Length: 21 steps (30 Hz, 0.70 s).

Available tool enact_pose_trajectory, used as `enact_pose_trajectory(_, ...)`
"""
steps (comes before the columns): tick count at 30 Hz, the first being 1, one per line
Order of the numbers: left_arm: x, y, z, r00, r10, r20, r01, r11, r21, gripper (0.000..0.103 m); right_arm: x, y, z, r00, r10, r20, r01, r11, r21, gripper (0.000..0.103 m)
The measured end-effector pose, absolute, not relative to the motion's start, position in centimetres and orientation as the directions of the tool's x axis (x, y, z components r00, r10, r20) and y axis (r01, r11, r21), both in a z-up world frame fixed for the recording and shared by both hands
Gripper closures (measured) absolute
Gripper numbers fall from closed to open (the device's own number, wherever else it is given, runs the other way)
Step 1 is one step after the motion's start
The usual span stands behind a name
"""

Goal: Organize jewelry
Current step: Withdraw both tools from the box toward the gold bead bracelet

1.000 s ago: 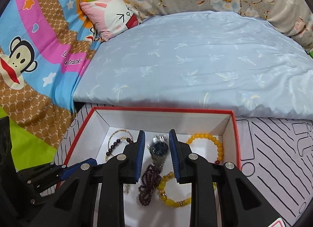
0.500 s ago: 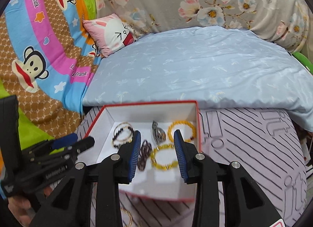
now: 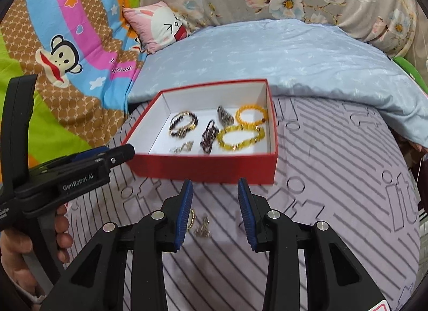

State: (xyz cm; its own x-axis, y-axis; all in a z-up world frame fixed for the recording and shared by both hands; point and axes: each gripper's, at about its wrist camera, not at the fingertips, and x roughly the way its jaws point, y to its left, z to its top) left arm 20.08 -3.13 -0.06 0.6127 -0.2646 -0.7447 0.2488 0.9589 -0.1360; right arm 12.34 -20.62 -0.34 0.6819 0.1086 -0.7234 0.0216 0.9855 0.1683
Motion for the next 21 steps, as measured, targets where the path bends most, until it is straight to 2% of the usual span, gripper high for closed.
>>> enact_pose_trajectory(21, 16.0, -1.9, -4.9, 0.531, -0.228, -0.816, 0.21, 0.968, -0.134, 0.049, 9.8, -19.2, -5.3, 0.602, 0.107, -0.791, 0.038, 0.986, 0.162, 0.069)
